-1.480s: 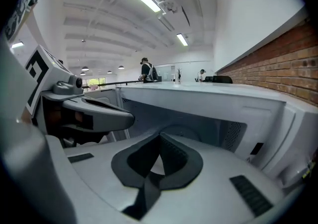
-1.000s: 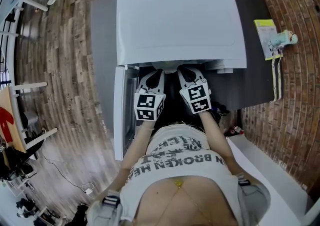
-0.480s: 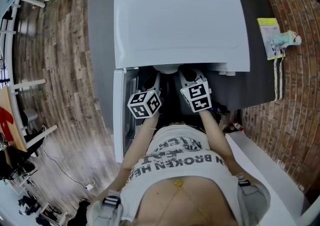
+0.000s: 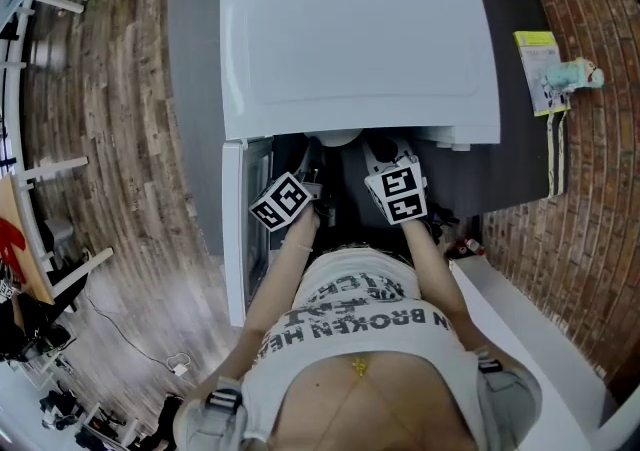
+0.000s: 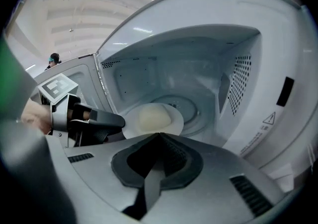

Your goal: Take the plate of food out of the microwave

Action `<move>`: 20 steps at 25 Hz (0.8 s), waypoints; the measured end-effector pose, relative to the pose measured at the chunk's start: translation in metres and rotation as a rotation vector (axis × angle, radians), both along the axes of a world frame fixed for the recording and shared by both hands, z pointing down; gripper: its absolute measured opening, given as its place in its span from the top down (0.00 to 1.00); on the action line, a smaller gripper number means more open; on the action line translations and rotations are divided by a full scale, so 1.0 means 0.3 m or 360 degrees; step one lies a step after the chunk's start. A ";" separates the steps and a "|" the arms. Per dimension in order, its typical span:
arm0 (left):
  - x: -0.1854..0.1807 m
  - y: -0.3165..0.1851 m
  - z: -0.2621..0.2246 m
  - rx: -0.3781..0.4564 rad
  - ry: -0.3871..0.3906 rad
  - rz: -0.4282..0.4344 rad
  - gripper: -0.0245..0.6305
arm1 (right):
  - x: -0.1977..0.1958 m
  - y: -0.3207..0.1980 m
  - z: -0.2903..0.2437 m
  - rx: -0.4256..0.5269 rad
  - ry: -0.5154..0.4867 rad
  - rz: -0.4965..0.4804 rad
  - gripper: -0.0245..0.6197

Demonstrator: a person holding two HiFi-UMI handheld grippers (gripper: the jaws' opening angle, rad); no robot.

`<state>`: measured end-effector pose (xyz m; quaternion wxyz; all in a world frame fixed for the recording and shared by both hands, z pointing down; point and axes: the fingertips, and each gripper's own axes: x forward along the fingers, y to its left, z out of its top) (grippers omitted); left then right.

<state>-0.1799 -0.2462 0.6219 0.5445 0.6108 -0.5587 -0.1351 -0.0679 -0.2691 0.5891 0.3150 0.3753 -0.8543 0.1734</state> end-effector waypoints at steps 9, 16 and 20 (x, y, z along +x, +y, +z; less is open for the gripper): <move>0.032 -0.066 0.018 0.0031 0.0262 -0.0042 0.80 | 0.022 -0.005 0.011 -0.0025 0.0025 0.0019 0.95; 0.032 -0.079 0.032 0.0011 0.0296 -0.0073 0.85 | 0.040 -0.012 0.023 -0.0081 -0.0052 0.0080 0.95; 0.035 -0.083 0.027 0.0006 0.0372 -0.0120 0.91 | 0.047 -0.011 0.030 -0.0156 -0.0164 0.0145 0.95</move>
